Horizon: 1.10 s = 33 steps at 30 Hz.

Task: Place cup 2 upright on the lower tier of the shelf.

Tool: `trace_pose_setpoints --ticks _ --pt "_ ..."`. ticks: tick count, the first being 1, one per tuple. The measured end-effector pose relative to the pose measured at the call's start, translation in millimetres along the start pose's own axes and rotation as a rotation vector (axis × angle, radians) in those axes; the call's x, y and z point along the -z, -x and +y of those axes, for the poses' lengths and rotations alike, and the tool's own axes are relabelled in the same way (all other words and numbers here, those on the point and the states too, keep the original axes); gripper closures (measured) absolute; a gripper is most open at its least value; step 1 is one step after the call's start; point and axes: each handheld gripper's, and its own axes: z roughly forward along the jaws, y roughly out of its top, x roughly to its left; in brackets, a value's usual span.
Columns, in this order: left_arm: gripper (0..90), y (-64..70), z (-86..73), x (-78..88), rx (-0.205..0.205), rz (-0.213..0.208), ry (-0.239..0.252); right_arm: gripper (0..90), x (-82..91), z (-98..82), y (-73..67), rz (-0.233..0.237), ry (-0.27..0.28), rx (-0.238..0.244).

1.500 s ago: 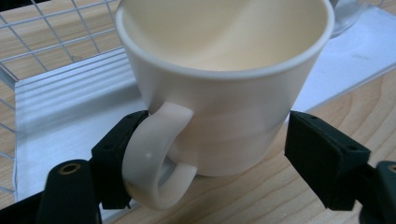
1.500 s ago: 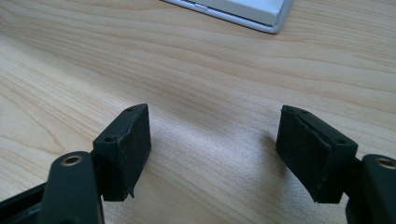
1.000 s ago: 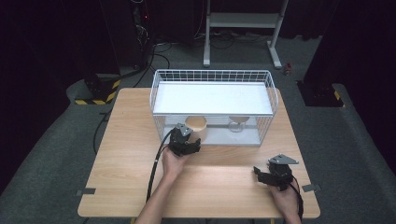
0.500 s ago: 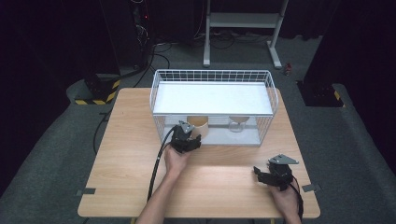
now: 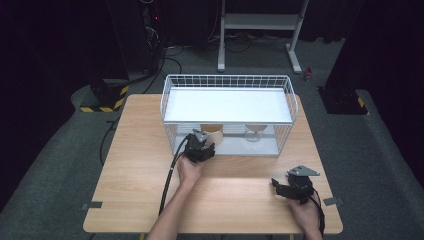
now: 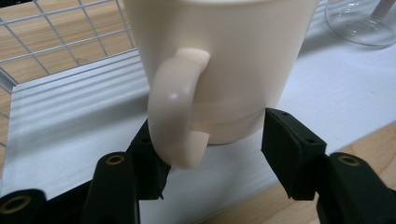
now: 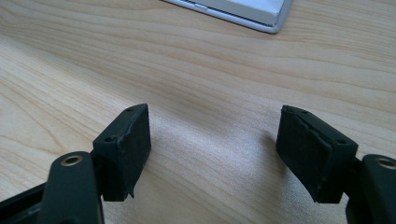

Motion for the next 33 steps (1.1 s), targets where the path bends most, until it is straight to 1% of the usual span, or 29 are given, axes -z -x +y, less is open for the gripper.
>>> trace_pose_setpoints --ticks 1,2,3,4,5,6,7,9,11,12,13,14,17,18,19,20,21,23,24,25,26,27,28,29,30,32,33 --pt "44.4 0.4 0.0 -0.8 0.005 -0.003 -0.001 26.3 0.0 0.1 0.0 -0.001 0.0 -0.001" --pt "44.6 -0.8 1.0 -1.6 -0.022 0.014 -0.008 26.3 0.1 0.1 -0.1 0.0 -0.001 -0.002" --pt "44.9 -0.1 2.1 -3.8 -0.027 0.016 -0.013 26.2 0.1 0.1 -0.2 0.0 -0.001 -0.003" --pt "45.2 -0.2 3.6 -4.9 -0.039 0.022 -0.026 26.2 0.1 0.0 -0.5 0.0 -0.002 -0.007" --pt "45.6 0.9 4.4 -6.0 -0.026 0.019 -0.03 26.2 0.1 0.1 -0.2 0.0 -0.001 -0.003" --pt "45.8 0.8 6.0 -5.9 -0.033 0.033 -0.036 26.2 0.1 0.0 -0.4 0.0 -0.002 -0.006" --pt "46.1 1.7 6.8 -7.2 -0.028 0.023 -0.034 26.3 0.1 0.1 -0.1 -0.001 -0.001 -0.003" --pt "46.4 1.2 7.0 -8.9 -0.024 0.02 -0.038 26.3 0.1 0.0 -0.3 -0.001 -0.001 -0.006" --pt "47.1 0.6 6.7 -11.0 -0.024 0.02 -0.043 26.2 0.1 0.0 -0.5 0.0 -0.002 -0.007" --pt "47.4 0.6 6.7 -11.6 -0.021 0.03 -0.042 26.2 0.2 0.0 -0.3 -0.001 -0.002 -0.006" --pt "47.7 1.2 6.4 -12.5 -0.009 0.019 -0.042 26.2 0.2 0.0 -0.4 0.0 -0.002 -0.007" --pt "47.9 0.5 6.7 -12.9 -0.02 0.027 -0.037 26.2 0.2 0.0 -0.5 0.0 -0.002 -0.007" --pt "47.8 -0.2 6.1 -14.0 -0.02 0.025 -0.037 26.2 0.2 0.0 -0.4 0.0 -0.002 -0.006" --pt "46.3 -1.0 5.8 -14.2 -0.022 0.016 -0.04 26.2 0.2 0.0 -0.5 0.0 -0.002 -0.007" --pt "42.0 -1.5 5.5 -14.4 -0.019 0.012 -0.044 26.3 0.2 0.0 -0.5 0.0 -0.002 -0.007" --pt "37.1 -1.7 5.1 -14.1 -0.005 0.004 -0.047 26.2 0.2 0.0 -0.4 0.0 -0.002 -0.006" --pt "33.6 -1.8 4.6 -13.5 0.014 -0.02 -0.051 26.2 0.2 0.0 -0.5 0.0 -0.002 -0.007" --pt "27.5 -3.1 4.1 -11.3 0.019 -0.026 -0.041 26.2 0.2 0.0 -0.5 0.0 -0.002 -0.007" --pt "26.3 -5.1 4.2 -9.0 -0.002 -0.021 -0.041 26.2 0.2 0.0 -0.4 0.0 -0.002 -0.006" --pt "24.6 -4.1 3.6 -8.4 0.02 -0.037 -0.04 26.2 0.2 0.0 -0.5 0.0 -0.002 -0.007" --pt "23.7 -5.5 3.8 -6.2 0.002 -0.029 -0.04 26.2 0.2 0.0 -0.5 0.0 -0.002 -0.007" --pt "22.9 -4.9 3.2 -5.4 0.017 -0.044 -0.045 26.2 0.1 -0.1 -0.2 -0.001 -0.001 -0.003" --pt "22.8 -5.9 2.9 -3.3 0.0 -0.039 -0.044 26.2 0.1 -0.1 -0.3 0.0 -0.001 -0.003" --pt "22.8 -5.7 2.0 -1.9 0.016 -0.041 -0.043 26.2 0.1 -0.1 -0.2 0.0 -0.001 -0.003" --pt "22.6 -6.4 1.4 -0.2 0.014 -0.052 -0.042 26.2 0.1 -0.1 -0.2 -0.001 -0.001 -0.003" --pt "22.0 -8.6 0.4 2.8 0.003 -0.037 -0.036 26.2 0.2 0.0 -0.4 0.0 -0.002 -0.006" --pt "22.0 -9.4 -0.4 4.5 0.001 -0.041 -0.029 26.3 0.2 0.0 -0.5 0.0 -0.002 -0.007"
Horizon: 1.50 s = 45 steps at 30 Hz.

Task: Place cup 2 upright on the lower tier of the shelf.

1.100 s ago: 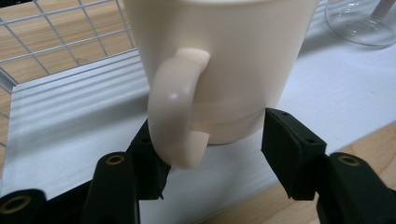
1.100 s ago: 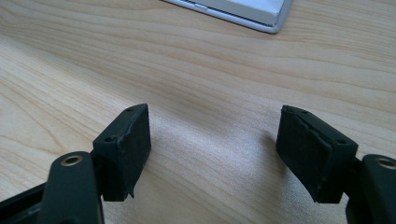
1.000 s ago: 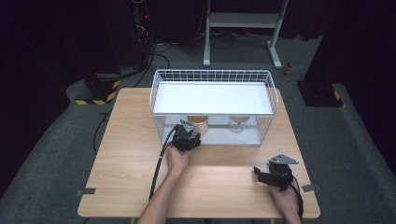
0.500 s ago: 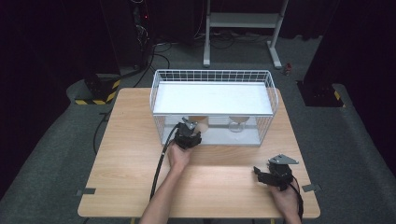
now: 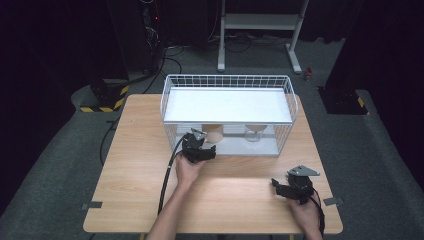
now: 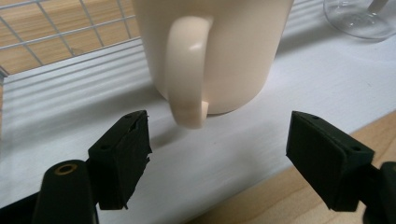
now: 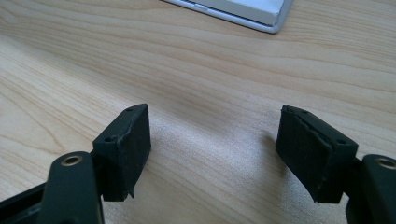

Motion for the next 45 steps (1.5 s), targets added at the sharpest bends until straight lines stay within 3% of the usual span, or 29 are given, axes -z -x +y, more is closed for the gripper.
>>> trace_pose_setpoints --ticks 2,7,16,36,45 --pt "22.0 -0.4 -1.9 3.4 0.01 -0.007 0.012 26.2 0.0 0.0 0.0 0.0 0.0 0.0" --pt "21.4 0.3 -1.8 11.3 -0.013 -0.021 0.012 26.2 -0.1 -0.1 0.2 -0.001 0.001 0.003" --pt "21.7 -0.2 -4.2 24.6 0.006 -0.041 0.048 26.2 0.0 0.0 0.0 0.0 0.0 0.0" --pt "22.1 -7.9 -23.2 54.3 0.045 -0.082 0.079 26.2 0.0 0.0 0.0 0.0 0.0 0.0" --pt "22.2 -11.3 -31.0 63.1 0.057 -0.08 0.085 26.2 0.0 0.0 0.0 0.0 0.0 0.0"
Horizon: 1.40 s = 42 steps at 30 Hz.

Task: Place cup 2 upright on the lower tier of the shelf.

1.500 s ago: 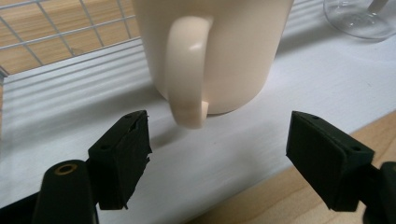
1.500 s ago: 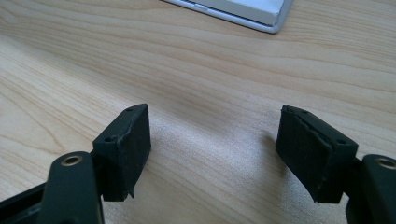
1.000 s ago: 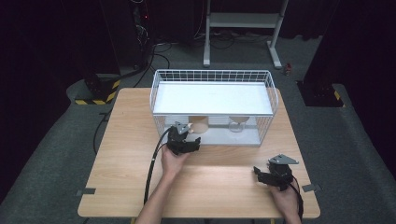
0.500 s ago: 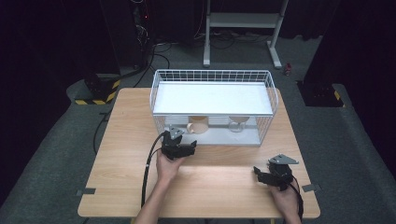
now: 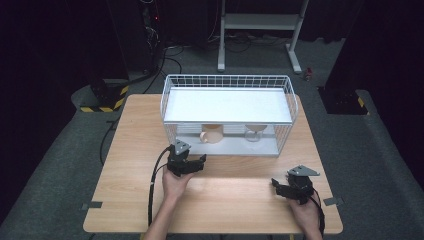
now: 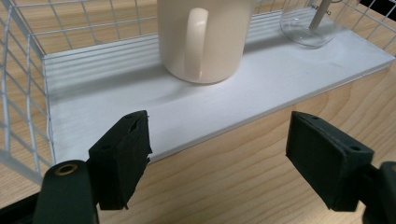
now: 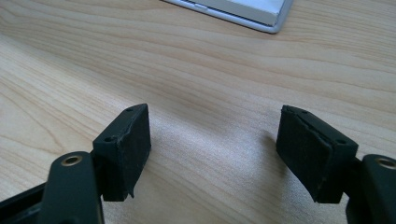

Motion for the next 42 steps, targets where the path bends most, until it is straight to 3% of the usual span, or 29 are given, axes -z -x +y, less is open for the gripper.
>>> trace_pose_setpoints --ticks 11,30,34,38,42 --pt "22.3 -2.1 -8.2 10.4 -0.004 -0.007 -0.002 26.2 0.0 0.0 0.0 0.0 0.0 0.0" --pt "22.3 -5.3 -28.5 24.5 0.032 -0.018 0.002 26.2 0.2 -0.1 -0.2 -0.001 -0.001 -0.003" --pt "22.3 -5.7 -32.8 26.3 0.011 0.001 -0.01 26.2 0.2 -0.2 -0.2 -0.001 -0.001 -0.002" --pt "22.6 -5.6 -38.6 27.2 0.028 -0.003 -0.018 26.2 0.2 -0.3 -0.3 0.0 0.0 -0.002" --pt "22.6 -4.4 -43.9 27.7 0.016 0.009 -0.03 26.2 0.2 -0.3 -0.3 0.0 0.0 -0.002"
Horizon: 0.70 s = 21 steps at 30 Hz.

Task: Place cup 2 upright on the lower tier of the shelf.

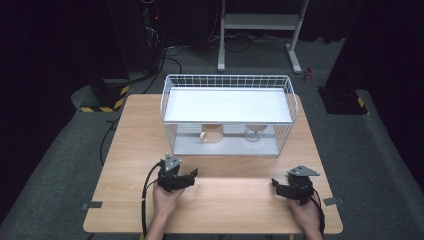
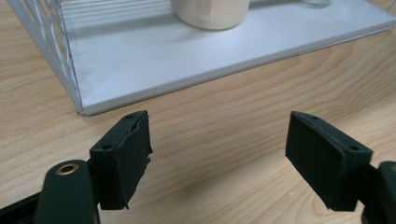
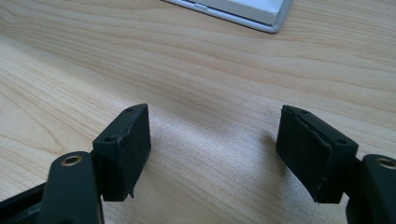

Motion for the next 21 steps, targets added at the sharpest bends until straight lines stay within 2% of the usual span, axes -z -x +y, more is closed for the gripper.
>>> trace_pose_setpoints --ticks 7,17,21 --pt "22.6 -1.3 -7.3 1.5 -0.002 0.012 -0.01 26.2 0.0 0.0 0.0 0.0 0.0 0.0" --pt "22.6 -2.7 -17.6 0.3 0.019 0.015 -0.03 26.2 0.0 0.0 0.0 0.0 0.0 0.0" --pt "22.6 -3.3 -21.1 -0.4 0.011 0.023 -0.041 26.2 0.0 0.0 0.0 0.0 0.0 0.0"
